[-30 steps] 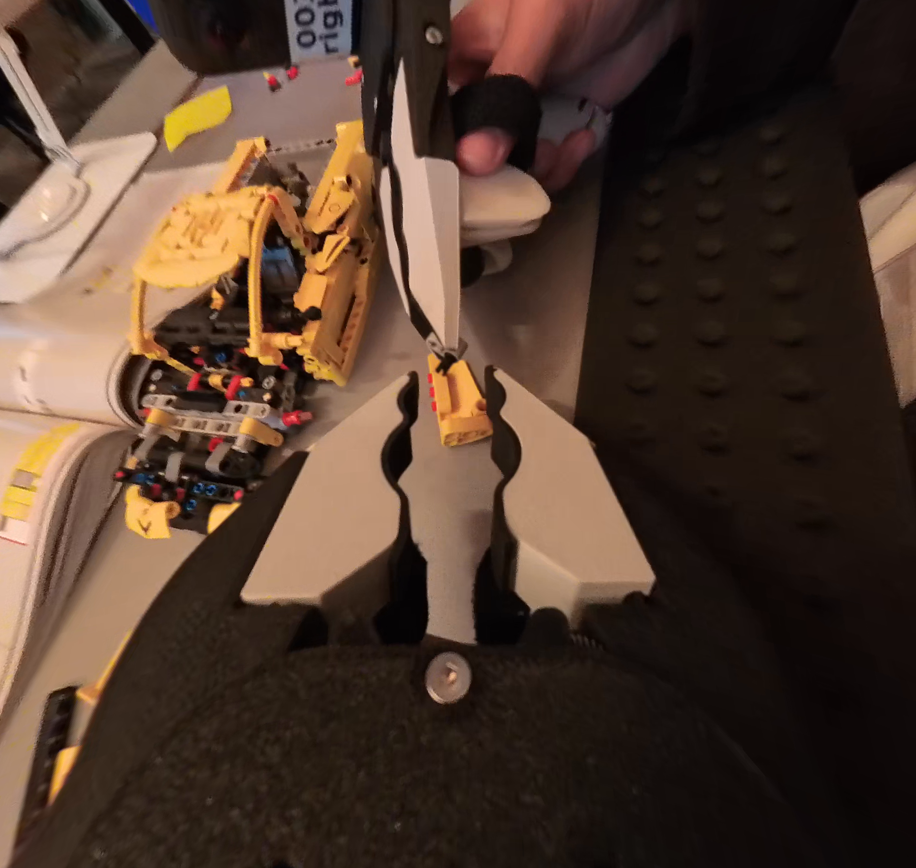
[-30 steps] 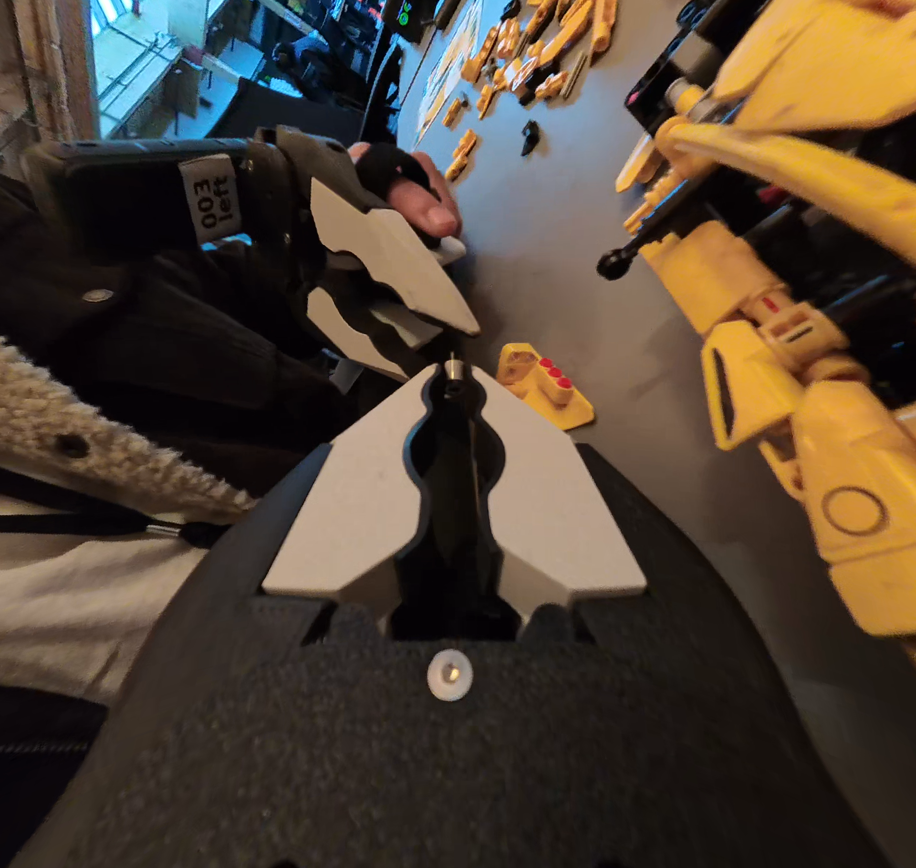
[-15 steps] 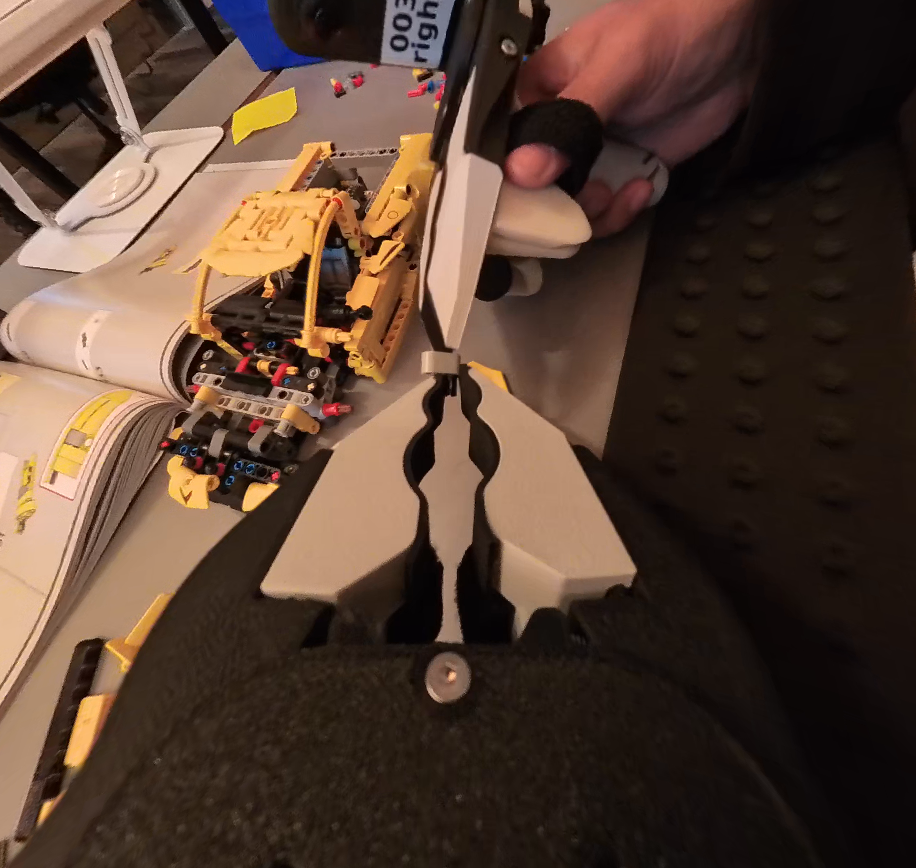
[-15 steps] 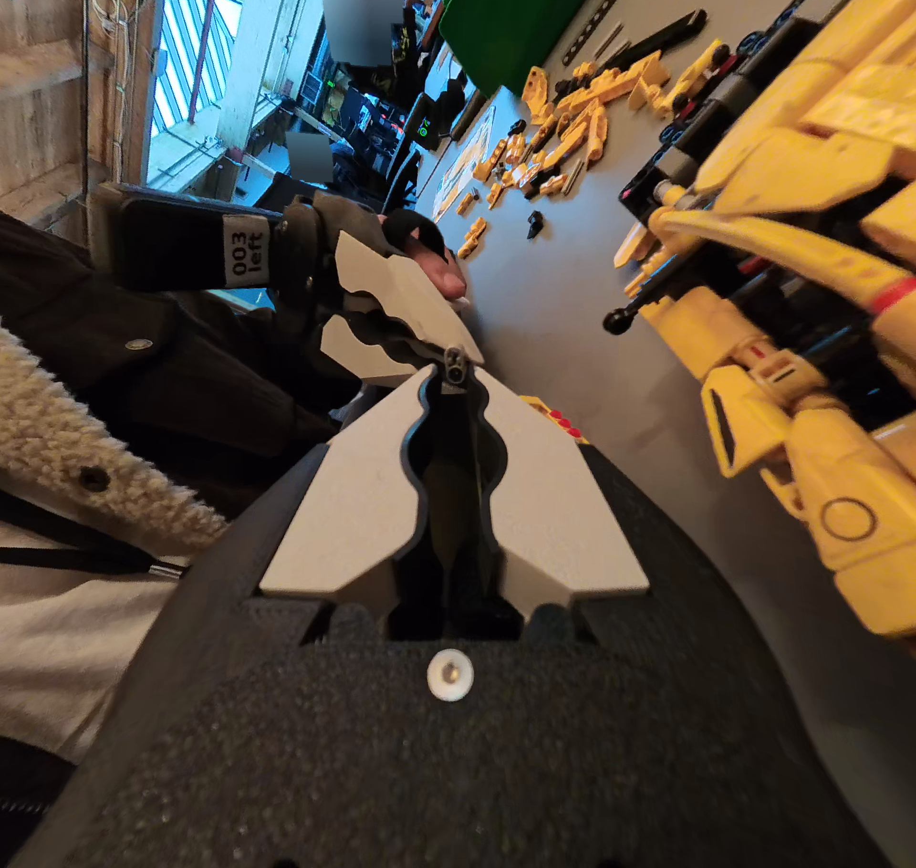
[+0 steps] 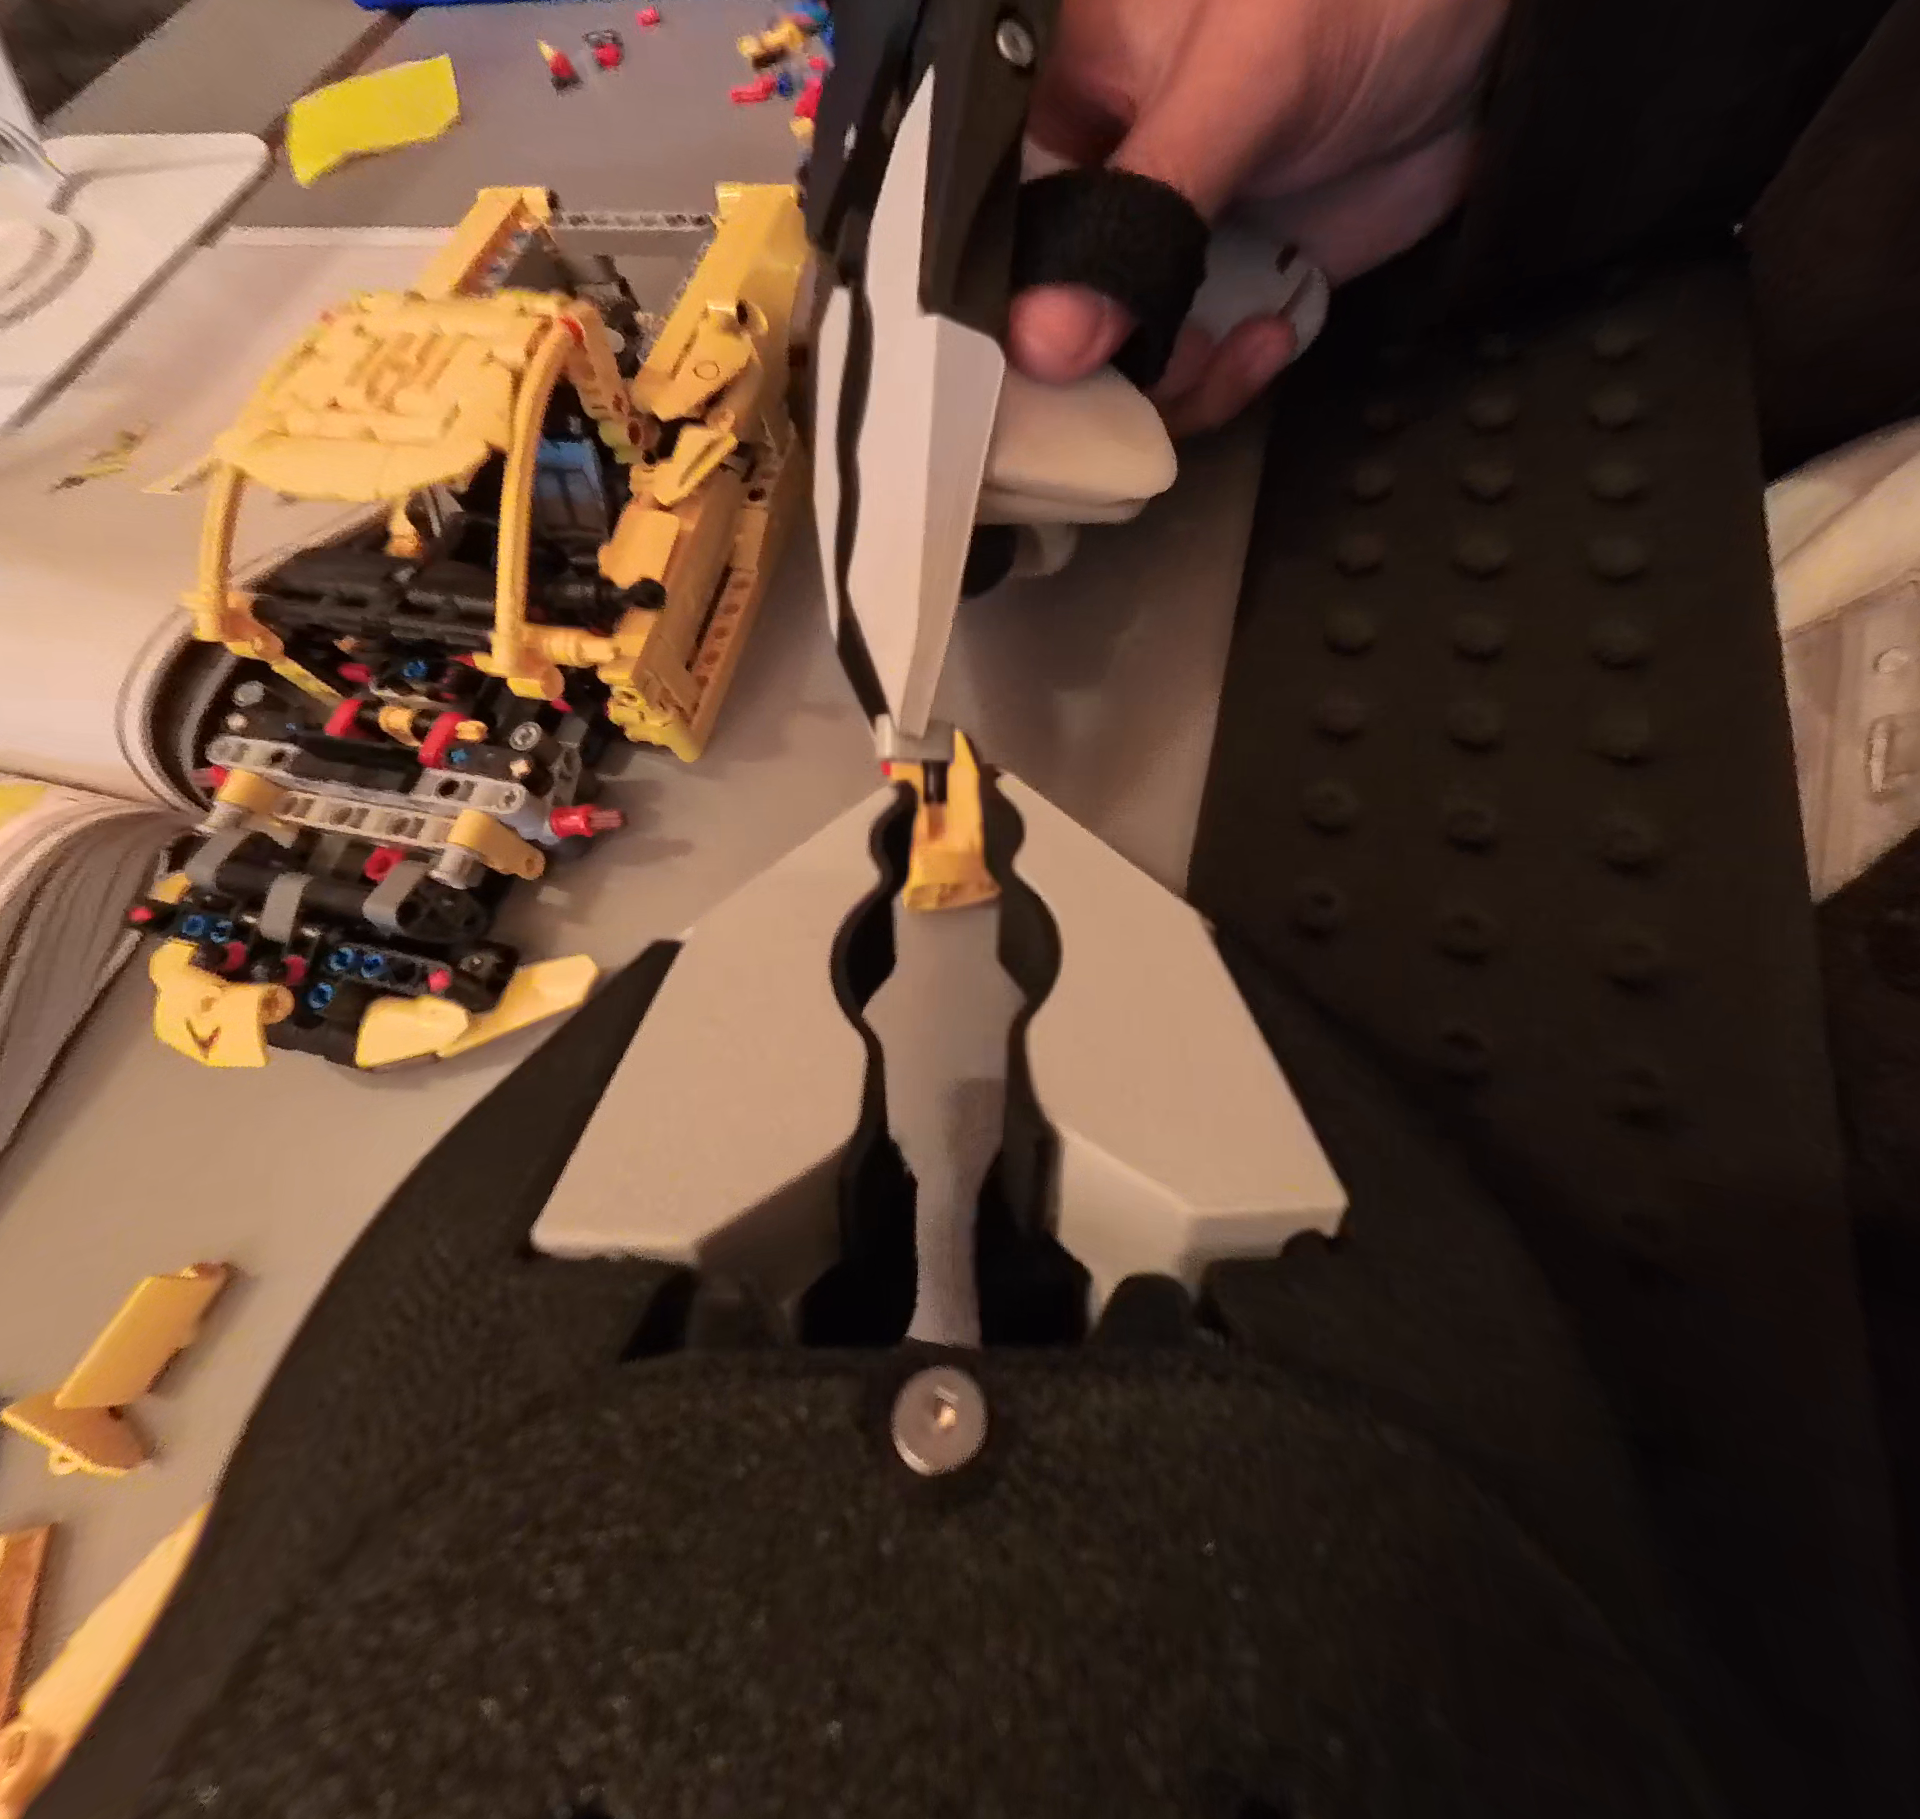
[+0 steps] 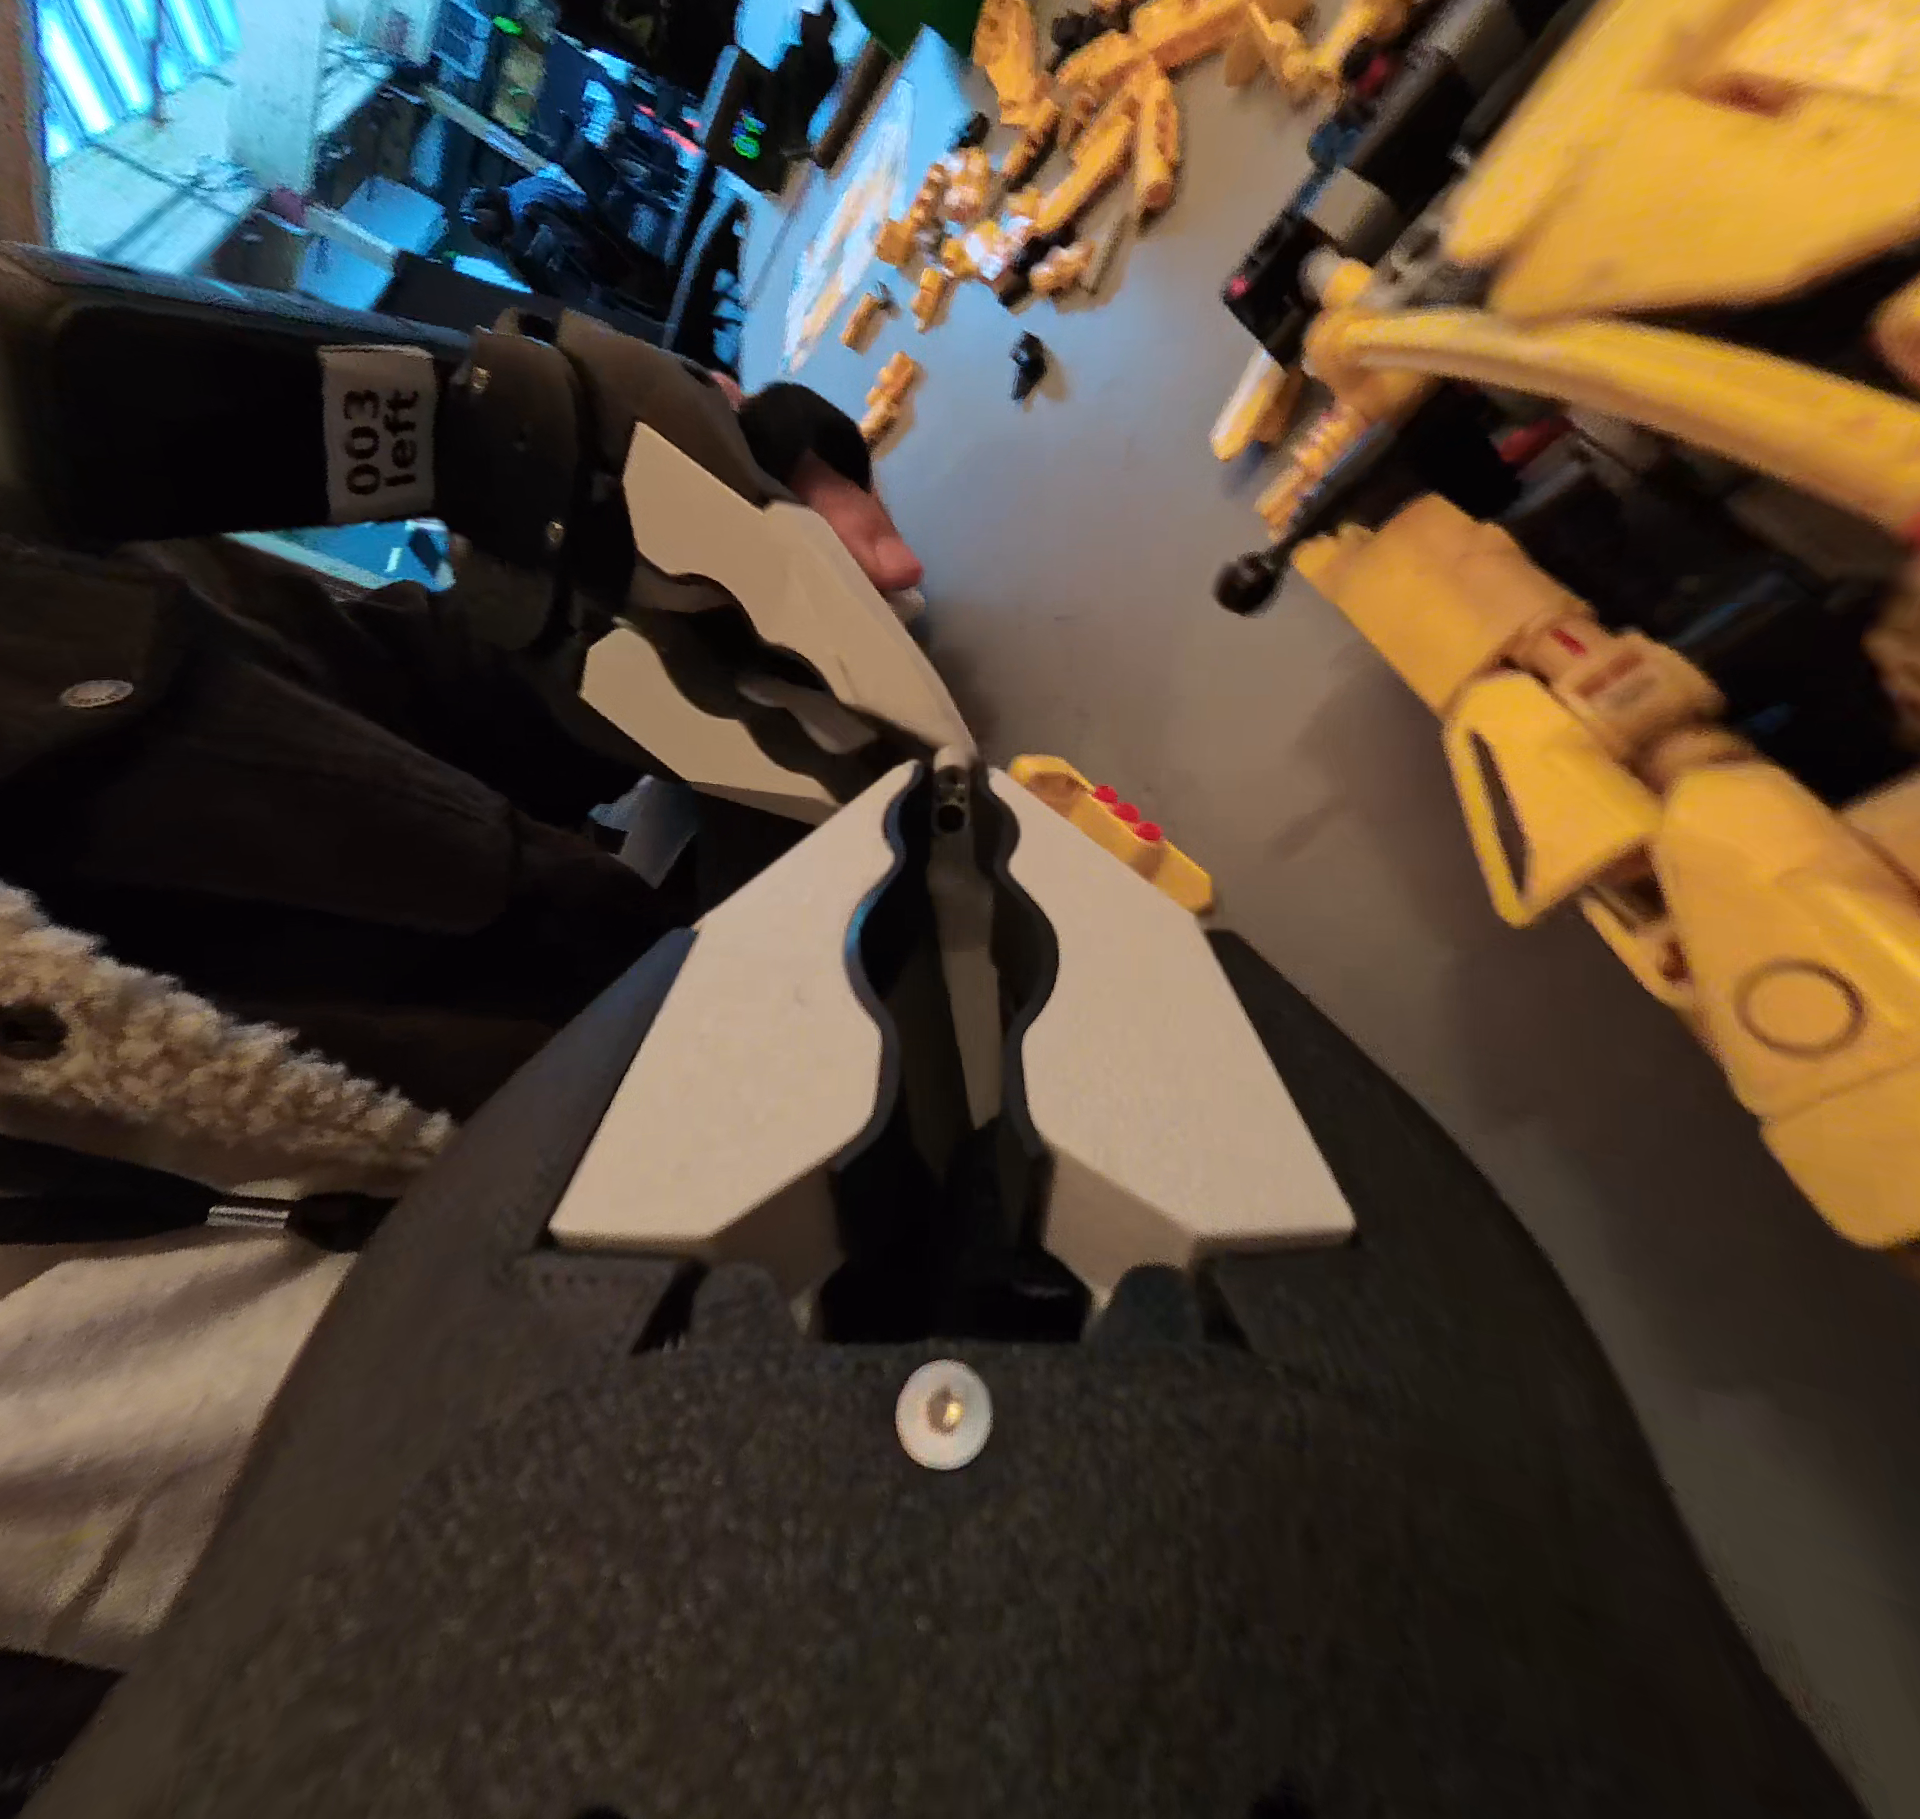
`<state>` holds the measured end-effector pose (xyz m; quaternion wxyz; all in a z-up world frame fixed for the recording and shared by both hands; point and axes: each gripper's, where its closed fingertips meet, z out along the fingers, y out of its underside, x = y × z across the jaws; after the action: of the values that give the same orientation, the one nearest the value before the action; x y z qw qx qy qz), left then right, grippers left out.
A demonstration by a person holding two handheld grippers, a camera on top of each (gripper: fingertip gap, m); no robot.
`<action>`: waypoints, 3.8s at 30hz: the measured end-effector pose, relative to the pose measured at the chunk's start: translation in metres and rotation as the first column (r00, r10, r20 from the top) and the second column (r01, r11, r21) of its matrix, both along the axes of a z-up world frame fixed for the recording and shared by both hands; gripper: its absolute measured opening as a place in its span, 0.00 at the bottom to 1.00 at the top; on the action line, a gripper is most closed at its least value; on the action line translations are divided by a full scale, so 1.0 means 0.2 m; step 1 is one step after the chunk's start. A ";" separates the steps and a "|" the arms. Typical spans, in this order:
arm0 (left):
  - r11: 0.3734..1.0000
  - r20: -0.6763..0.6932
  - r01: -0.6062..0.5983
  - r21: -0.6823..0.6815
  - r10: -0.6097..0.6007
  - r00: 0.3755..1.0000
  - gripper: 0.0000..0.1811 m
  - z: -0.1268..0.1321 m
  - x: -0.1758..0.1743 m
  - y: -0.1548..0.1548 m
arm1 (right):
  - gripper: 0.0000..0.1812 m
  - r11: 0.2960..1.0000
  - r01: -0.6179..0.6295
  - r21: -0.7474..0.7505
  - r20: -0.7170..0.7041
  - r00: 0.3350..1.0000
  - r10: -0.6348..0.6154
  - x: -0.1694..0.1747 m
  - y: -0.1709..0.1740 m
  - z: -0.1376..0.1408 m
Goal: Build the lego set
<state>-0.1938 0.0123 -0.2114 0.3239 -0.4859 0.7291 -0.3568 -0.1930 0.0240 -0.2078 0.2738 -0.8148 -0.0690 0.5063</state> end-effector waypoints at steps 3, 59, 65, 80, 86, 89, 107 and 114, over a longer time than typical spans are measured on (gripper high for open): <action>0.999 -0.060 0.005 -0.050 -0.008 0.998 0.17 -0.04 -0.05 0.04 | 0.03 0.994 0.043 -0.099 0.008 0.999 -0.042 0.04 -0.01 -0.06; 0.994 -0.157 0.097 -0.045 -0.103 0.982 0.14 -0.15 0.01 0.00 | 0.04 0.994 -0.005 0.111 0.408 0.912 -0.041 0.04 0.00 -0.14; 0.995 -0.153 0.096 -0.034 -0.100 0.983 0.14 -0.16 0.01 0.00 | 0.03 0.998 -0.030 0.051 0.321 0.947 0.013 0.03 -0.03 -0.13; 0.993 0.066 0.121 0.006 -0.121 0.990 0.04 0.03 0.01 -0.03 | 0.03 0.992 -0.088 -0.088 -0.131 0.988 0.076 -0.01 -0.04 0.04; 0.988 0.044 0.124 -0.097 -0.120 0.992 0.03 0.03 0.01 -0.03 | 0.10 0.973 -0.149 0.173 0.052 0.988 0.142 -0.01 -0.03 0.06; 0.976 0.028 0.126 -0.180 -0.123 0.992 0.03 0.04 0.00 -0.03 | 0.20 0.862 -0.269 0.429 0.305 0.942 0.142 0.01 -0.03 0.03; 0.921 -0.024 0.212 -0.327 -0.232 0.972 0.02 0.02 -0.04 -0.12 | 0.11 0.512 -0.624 0.590 0.652 0.743 0.152 -0.06 -0.10 0.01; 0.921 -0.054 0.203 -0.331 -0.234 0.971 0.02 0.00 -0.04 -0.12 | 0.08 0.486 -0.693 0.533 0.742 0.658 0.124 -0.06 -0.10 -0.01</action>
<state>-0.2026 -0.0114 -0.2120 0.1639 -0.4640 0.7246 -0.4825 -0.2052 0.0032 -0.2107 0.4234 -0.6775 -0.5740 0.1796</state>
